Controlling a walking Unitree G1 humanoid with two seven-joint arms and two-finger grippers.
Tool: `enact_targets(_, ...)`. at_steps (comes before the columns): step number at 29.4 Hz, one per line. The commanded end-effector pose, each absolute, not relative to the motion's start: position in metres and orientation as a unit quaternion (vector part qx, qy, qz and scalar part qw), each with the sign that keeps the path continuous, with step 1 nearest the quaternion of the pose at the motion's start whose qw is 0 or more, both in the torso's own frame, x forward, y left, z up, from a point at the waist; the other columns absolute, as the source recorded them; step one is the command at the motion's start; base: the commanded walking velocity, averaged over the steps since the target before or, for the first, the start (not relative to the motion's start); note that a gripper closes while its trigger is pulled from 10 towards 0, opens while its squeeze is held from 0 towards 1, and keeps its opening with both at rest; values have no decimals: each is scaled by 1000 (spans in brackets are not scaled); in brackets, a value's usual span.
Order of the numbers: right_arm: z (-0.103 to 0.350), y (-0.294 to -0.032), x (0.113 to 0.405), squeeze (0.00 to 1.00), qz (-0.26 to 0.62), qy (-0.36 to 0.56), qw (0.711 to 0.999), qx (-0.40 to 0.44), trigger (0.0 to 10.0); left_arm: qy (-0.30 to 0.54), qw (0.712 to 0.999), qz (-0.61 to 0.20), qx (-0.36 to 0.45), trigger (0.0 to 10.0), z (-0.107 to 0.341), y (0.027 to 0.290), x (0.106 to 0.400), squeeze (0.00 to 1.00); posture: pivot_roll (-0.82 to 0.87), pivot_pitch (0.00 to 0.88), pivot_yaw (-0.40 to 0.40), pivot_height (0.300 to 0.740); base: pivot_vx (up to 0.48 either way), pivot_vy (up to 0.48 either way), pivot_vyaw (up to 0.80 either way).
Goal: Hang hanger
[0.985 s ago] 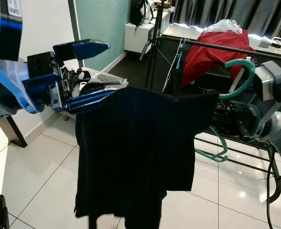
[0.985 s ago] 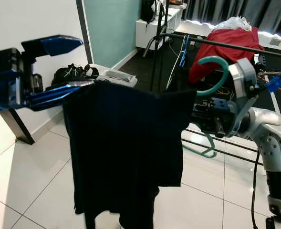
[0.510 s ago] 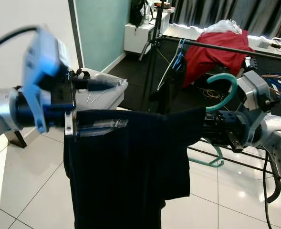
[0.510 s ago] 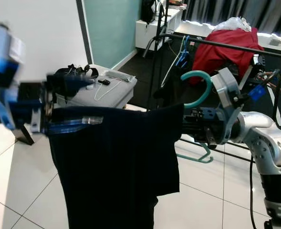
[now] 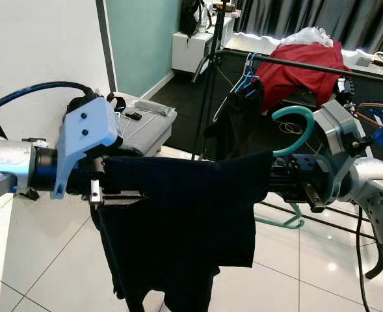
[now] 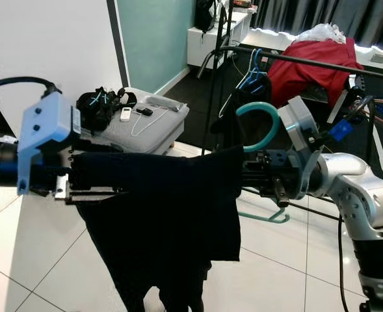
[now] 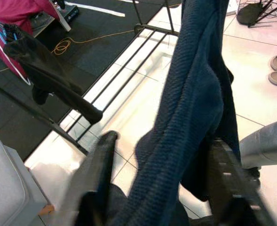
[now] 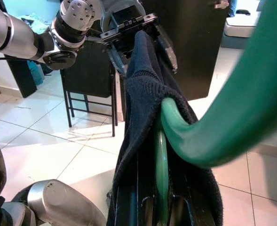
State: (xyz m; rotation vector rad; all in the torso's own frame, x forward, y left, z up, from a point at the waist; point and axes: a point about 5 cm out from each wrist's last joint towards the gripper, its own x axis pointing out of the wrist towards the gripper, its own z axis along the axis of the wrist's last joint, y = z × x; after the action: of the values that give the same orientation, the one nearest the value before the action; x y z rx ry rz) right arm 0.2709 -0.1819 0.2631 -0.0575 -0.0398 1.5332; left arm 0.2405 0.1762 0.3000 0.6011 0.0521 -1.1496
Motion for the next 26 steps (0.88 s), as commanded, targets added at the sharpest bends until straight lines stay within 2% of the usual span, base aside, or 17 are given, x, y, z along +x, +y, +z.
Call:
enact_targets(1, 269, -179, 267, 0, 700, -34, 713, -32, 10000, 44, 787, -549, 278, 0, 294, 176, 239, 0, 15, 0, -54, 740, 0, 0, 0)
enact_targets(19, 268, -175, 267, 0, 701, -32, 712, -34, 10000, 34, 776, -571, 265, 0, 296, 174, 236, 0, 14, 0, -56, 740, 0, 0, 0)
enact_targets(20, 268, -175, 270, 608, 695, -35, 718, -28, 10000, 31, 777, -571, 263, 0, 296, 173, 236, 0, 15, 0, -56, 740, 0, 0, 0)
enact_targets(21, 268, -175, 270, 608, 695, -35, 718, -28, 10000, 31, 777, -571, 263, 0, 296, 173, 236, 0, 15, 0, -56, 740, 0, 0, 0)
enact_targets(22, 269, -175, 273, 1000, 688, -39, 725, -22, 10000, 26, 778, -572, 259, 0, 297, 173, 237, 0, 15, 0, -56, 740, 0, 0, 0)
enact_targets(24, 269, -175, 273, 1000, 688, -39, 725, -22, 10000, 26, 778, -572, 259, 0, 297, 173, 237, 0, 15, 0, -56, 740, 0, 0, 0)
enact_targets(26, 270, -178, 278, 1000, 674, -43, 738, -13, 10000, 16, 783, -568, 252, 0, 299, 174, 238, 0, 11, 0, -57, 740, 0, 0, 0)
